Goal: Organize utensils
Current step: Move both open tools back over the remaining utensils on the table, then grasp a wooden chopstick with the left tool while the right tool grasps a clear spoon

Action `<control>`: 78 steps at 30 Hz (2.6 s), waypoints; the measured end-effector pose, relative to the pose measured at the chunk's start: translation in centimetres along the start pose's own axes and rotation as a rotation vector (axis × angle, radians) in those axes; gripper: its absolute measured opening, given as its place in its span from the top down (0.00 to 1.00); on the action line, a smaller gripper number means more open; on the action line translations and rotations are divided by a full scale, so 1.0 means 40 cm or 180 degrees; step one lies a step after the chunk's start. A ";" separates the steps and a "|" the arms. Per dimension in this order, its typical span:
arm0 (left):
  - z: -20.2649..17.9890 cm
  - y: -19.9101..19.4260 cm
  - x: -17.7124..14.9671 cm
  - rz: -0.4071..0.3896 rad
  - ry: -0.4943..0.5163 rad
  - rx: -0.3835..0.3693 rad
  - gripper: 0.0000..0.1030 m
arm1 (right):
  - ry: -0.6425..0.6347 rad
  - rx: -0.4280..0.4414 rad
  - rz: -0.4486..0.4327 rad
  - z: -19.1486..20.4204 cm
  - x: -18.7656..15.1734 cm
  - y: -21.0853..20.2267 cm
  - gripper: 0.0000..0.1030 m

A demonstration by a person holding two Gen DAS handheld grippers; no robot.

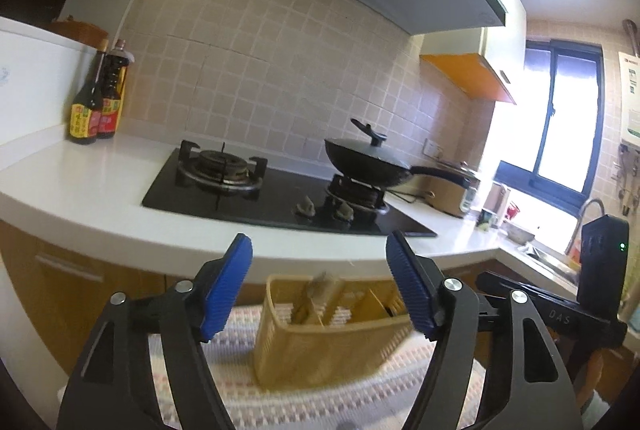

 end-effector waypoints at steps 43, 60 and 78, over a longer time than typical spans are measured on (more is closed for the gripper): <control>0.010 0.050 -0.555 0.2521 0.0651 0.0645 0.63 | 0.0360 -0.0453 0.2330 0.088 -0.518 0.103 0.89; 0.006 0.062 -0.549 0.2765 0.0722 0.0422 0.70 | 0.0398 -0.0816 0.2366 -0.025 -0.513 -0.002 0.90; -0.032 0.055 -0.539 0.2844 0.1126 0.0456 0.98 | 0.0135 -0.0625 0.2645 -0.008 -0.494 0.030 0.90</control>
Point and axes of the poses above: each gripper's, at about its wrist camera, not at the fingertips, and y roughly the way its jaws point, z to its left, x to its top, the point moved 6 cm from there along y, roughly the way its jaws point, and after that the axes turned 4 degrees about x, right-handed, at the moved point
